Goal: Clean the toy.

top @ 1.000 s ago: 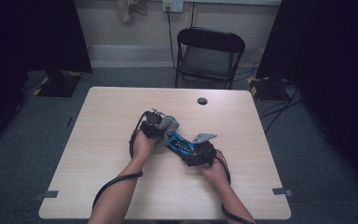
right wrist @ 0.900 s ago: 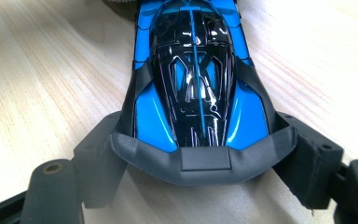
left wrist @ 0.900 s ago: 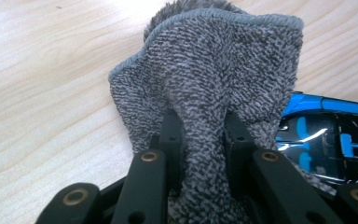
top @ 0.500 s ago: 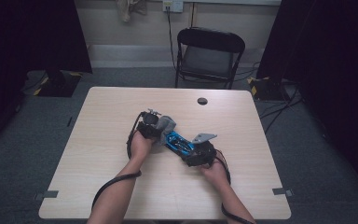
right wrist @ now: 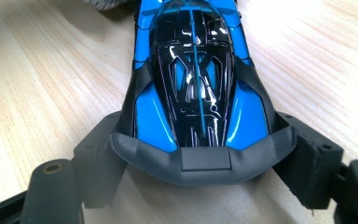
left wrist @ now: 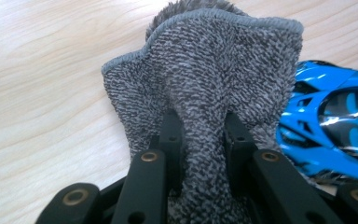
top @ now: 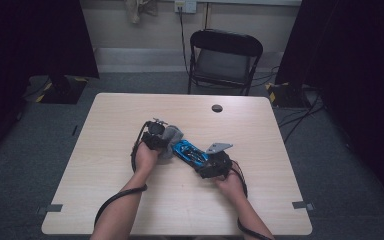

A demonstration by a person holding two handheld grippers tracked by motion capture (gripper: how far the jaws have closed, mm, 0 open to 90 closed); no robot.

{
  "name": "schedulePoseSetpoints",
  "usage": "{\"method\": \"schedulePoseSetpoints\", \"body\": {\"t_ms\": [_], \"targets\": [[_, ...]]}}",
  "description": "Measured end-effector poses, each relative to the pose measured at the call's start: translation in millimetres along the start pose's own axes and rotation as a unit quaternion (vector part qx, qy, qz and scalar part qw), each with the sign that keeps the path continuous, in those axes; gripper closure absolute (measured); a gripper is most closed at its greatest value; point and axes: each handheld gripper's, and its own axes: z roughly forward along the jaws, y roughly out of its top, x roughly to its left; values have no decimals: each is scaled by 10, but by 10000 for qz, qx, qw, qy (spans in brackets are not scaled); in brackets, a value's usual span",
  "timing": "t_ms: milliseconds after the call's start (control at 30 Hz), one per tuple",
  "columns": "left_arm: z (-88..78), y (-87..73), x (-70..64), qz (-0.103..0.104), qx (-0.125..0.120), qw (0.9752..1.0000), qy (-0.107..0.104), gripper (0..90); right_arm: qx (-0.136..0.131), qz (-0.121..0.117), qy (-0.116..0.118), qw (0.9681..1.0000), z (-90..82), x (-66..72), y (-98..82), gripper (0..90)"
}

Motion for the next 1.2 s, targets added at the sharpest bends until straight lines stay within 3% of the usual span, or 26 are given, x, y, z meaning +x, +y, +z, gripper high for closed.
{"method": "schedulePoseSetpoints", "body": {"t_ms": [233, 500, 767, 967, 1033, 1200], "targets": [[-126, -147, 118, -111, -92, 9999, -39, 743, 5, -2, -1, 10000, -1, 0, 0, 245], [-313, -294, 199, -18, -163, 9997, -191, 742, 15, 22, -22, 10000, -5, 9, -1, 242], [-374, -350, 180, 103, -183, 9994, -270, 739, 21, 20, -18, 10000, -5, 7, 0, 236], [-432, -377, 155, 129, -204, 9993, -283, 737, 70, 74, -87, 9999, -1, 16, 1, 178], [-447, -399, 149, 134, -185, 9993, -304, 737, 55, -2, -228, 9997, -4, 33, 0, 151], [-467, -420, 133, 161, -181, 9991, -357, 736, 50, -13, -156, 9999, -28, 55, 24, 143]]}}
